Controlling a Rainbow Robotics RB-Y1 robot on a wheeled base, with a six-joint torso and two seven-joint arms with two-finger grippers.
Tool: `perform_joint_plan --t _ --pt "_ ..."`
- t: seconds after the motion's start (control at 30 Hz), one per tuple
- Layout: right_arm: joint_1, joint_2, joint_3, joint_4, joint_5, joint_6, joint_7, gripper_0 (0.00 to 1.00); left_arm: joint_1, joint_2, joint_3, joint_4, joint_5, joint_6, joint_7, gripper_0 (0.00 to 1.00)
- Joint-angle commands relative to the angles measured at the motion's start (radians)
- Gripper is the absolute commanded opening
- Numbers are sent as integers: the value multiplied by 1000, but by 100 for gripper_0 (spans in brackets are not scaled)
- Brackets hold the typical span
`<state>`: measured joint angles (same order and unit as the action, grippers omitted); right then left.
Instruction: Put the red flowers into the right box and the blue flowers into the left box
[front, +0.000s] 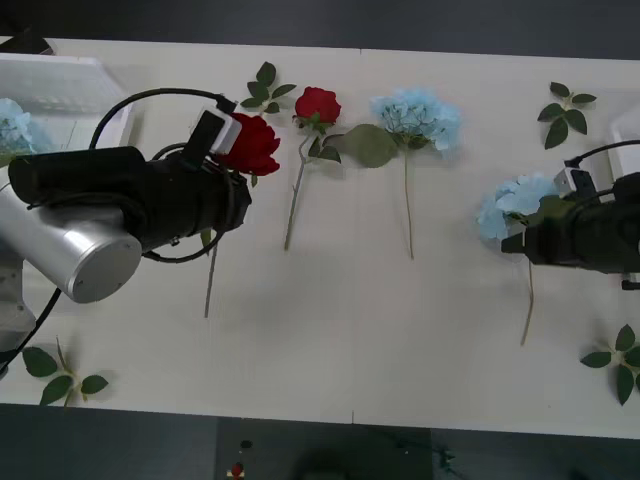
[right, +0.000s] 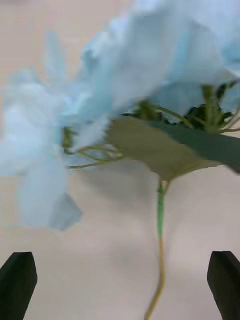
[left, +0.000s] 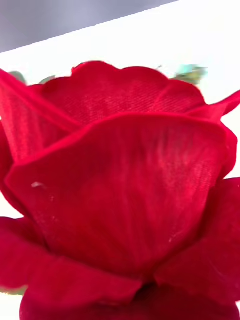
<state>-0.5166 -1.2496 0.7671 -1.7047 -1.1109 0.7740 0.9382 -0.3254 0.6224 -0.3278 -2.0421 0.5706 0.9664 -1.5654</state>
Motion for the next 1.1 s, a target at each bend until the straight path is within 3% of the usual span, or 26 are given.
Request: perform_joint_plan --t 0.03,0.2,0.43,0.6,0.77,0.9,1.1 --pt "0 -48 -115 5 -141 85 159 100 -73 -16 27 -18 55 -14 -262 0" --pt "29 -39 -259 40 -310 202 346 100 -80 -90 101 -12 222 -12 -567 0" --pt "135 -22 -453 105 -572 266 689 100 -87 -130 185 7 505 60 -775 0" --pt "205 -7 -580 158 -754 340 1008 100 -123 -167 259 206 973 146 -964 0" --pt "251 6 -654 171 -877 410 1251 100 -150 -168 223 372 1275 143 -1140 0" --pt "300 13 -687 171 -983 452 1418 100 -169 -199 171 467 1454 106 -1140 0" --pt "385 18 -693 148 -1092 470 1639 100 -172 -265 70 473 1540 -74 -1140 0"
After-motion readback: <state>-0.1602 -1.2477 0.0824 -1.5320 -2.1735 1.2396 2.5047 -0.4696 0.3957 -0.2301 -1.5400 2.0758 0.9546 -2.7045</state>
